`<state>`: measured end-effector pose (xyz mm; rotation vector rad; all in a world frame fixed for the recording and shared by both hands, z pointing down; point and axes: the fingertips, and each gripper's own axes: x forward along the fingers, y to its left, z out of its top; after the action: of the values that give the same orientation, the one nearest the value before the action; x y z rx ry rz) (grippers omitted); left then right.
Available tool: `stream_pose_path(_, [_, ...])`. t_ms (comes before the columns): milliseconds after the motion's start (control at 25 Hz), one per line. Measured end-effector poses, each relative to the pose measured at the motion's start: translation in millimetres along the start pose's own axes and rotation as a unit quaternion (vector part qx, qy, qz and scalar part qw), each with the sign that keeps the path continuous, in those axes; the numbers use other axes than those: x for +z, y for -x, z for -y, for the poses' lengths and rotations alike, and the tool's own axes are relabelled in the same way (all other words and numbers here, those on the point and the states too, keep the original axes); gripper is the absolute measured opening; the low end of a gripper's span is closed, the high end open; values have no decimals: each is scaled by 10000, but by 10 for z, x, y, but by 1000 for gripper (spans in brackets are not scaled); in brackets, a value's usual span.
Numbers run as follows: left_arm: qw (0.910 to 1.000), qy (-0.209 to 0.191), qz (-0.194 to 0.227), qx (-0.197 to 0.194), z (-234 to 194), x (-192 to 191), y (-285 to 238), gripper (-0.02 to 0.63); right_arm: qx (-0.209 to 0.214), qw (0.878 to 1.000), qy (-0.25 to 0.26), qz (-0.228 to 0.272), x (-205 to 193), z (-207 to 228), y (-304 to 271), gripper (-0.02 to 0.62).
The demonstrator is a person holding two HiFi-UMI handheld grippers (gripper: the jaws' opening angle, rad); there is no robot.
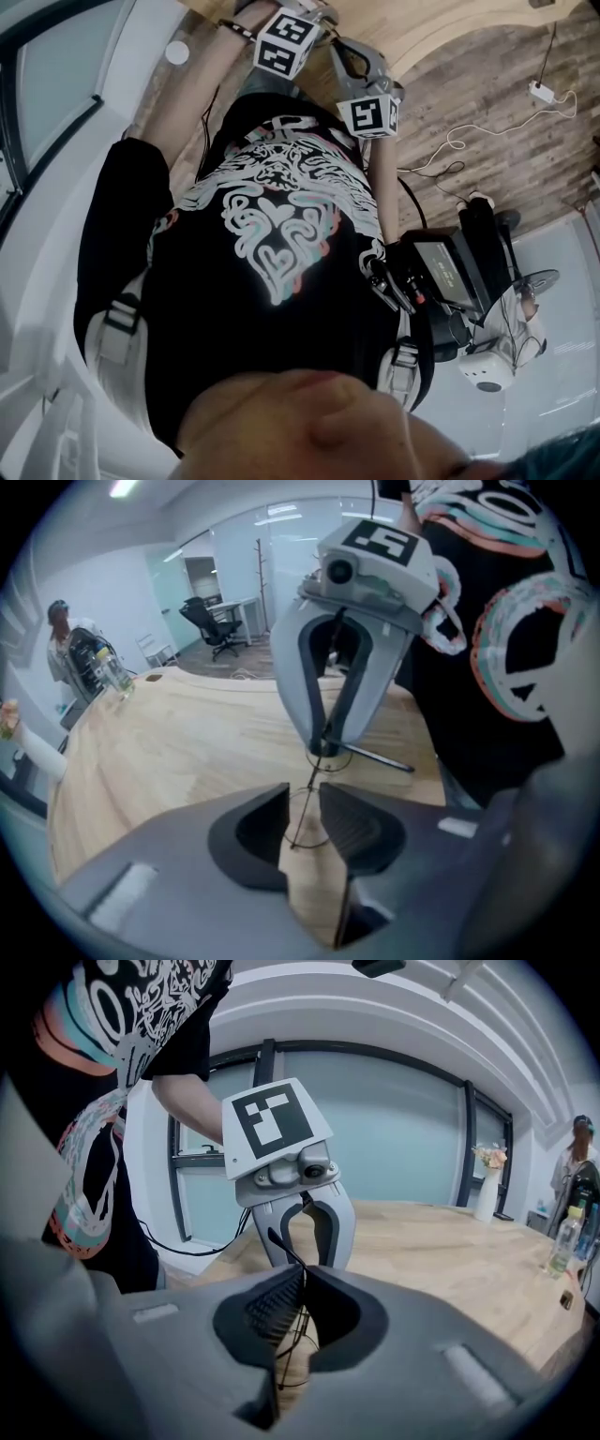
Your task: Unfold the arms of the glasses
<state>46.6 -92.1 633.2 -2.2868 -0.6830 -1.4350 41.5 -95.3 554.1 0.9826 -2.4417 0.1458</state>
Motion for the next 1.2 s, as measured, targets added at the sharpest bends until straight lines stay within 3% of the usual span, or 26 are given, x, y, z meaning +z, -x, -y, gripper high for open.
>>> stream_pose_path(200, [9994,-121,-96,-314,-49,11,-29,94,117,9999,95,-81,15,62,-2,8])
stream_pose_path(560, [9971,-67,91,-750,-45,193,-113,87,168,9998,98,-2,22,83,3,8])
stream_pose_path(720, [9957,-219,-29,-895,37,195,-191,8,153,9998,96,20,7,72,19,8])
stream_pose_path(1040, [9956,101,162,-916,37,179,-218,-5,-136,9996,-198,132,-48,220,101,8])
stream_pose_path(1200, [9943,499,358,-874,50,218,-234,-6,-290,9972,-597,332,-108,283,161,8])
